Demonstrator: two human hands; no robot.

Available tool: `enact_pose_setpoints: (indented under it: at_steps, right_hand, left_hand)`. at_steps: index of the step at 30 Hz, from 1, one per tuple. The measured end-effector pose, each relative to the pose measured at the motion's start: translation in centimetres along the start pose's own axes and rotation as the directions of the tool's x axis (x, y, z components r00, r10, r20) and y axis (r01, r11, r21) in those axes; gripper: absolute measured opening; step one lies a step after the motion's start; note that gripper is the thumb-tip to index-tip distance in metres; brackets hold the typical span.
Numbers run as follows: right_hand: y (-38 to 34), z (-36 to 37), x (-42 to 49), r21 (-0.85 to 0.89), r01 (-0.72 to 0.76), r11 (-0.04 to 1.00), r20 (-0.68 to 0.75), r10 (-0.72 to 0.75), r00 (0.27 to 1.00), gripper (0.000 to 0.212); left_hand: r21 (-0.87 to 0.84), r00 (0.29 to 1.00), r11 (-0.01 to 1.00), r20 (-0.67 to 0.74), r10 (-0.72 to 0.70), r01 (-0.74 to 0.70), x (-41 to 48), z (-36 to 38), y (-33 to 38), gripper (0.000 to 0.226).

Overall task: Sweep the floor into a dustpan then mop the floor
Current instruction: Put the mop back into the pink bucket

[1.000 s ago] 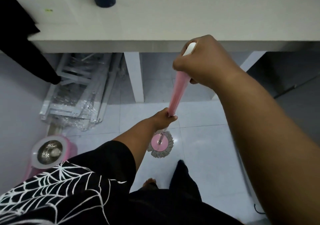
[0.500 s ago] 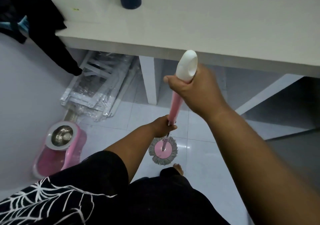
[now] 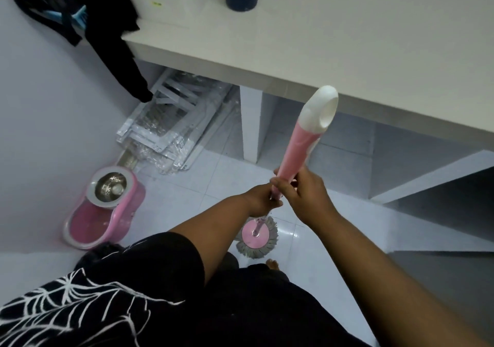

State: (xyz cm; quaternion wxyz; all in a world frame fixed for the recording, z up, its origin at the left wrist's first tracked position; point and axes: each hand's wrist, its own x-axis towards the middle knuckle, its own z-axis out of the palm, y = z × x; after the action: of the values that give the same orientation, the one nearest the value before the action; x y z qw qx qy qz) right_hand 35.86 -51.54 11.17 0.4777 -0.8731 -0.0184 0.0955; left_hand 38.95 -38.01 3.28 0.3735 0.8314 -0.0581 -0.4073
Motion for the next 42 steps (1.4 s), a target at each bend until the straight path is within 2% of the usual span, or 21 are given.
enact_pose_setpoints:
  at_steps: [2,5,10,15,19,22,26,31,37,42]
  right_hand:
    - [2.1,1.8,-0.6,-0.049,-0.061,0.997,0.059,0.064,0.996,0.033]
    - [3.1,3.2,-0.4,-0.083,-0.083,0.993,0.093,0.091,0.992,0.024]
    - [1.4,3.4,1.0,-0.144,-0.061,0.988,0.120,0.078,0.990,0.028]
    - [-3.4,2.6,2.5,-0.166,0.088,0.982,0.092,-0.074,0.993,0.016]
    - [-9.1,2.0,4.2,-0.174,0.228,0.958,0.142,-0.205,0.968,0.019]
    - [-13.1,1.5,5.6,-0.115,0.291,0.950,0.159,-0.272,0.949,0.027]
    - [-17.8,1.8,7.7,-0.049,0.359,0.932,0.213,-0.341,0.916,0.028]
    - [-22.6,4.1,9.8,0.085,0.393,0.916,0.218,-0.402,0.889,0.030]
    - [-26.9,9.4,12.0,0.044,0.461,0.886,0.341,-0.447,0.827,0.037]
    - [-28.7,14.9,13.1,-0.008,0.498,0.867,0.384,-0.457,0.802,0.012]
  left_hand:
    - [0.000,1.000,1.000,0.007,0.013,-0.013,-0.4,-0.2,-0.3,0.036]
    - [0.018,1.000,1.000,0.007,0.016,-0.016,-0.8,-0.8,-0.8,0.033]
    - [-0.031,0.999,0.999,-0.037,0.011,-0.012,-1.3,-1.9,-2.3,0.038]
    - [-0.154,0.986,0.988,-0.165,-0.019,-0.006,-2.9,-3.7,-4.8,0.035]
    - [-0.225,0.969,0.973,-0.245,-0.011,-0.046,-4.4,-6.6,-5.2,0.008]
    - [-0.321,0.950,0.938,-0.310,0.024,-0.129,-5.8,-9.2,-5.7,0.024]
    - [-0.391,0.906,0.898,-0.423,0.021,-0.203,-8.0,-12.6,-6.5,0.013]
    - [-0.491,0.840,0.819,-0.542,-0.020,-0.298,-11.1,-16.2,-7.7,0.027]
    - [-0.466,0.720,0.804,-0.690,-0.069,-0.369,-16.1,-21.5,-10.4,0.025]
    - [-0.410,0.651,0.822,-0.757,-0.066,-0.394,-19.1,-24.7,-13.3,0.024]
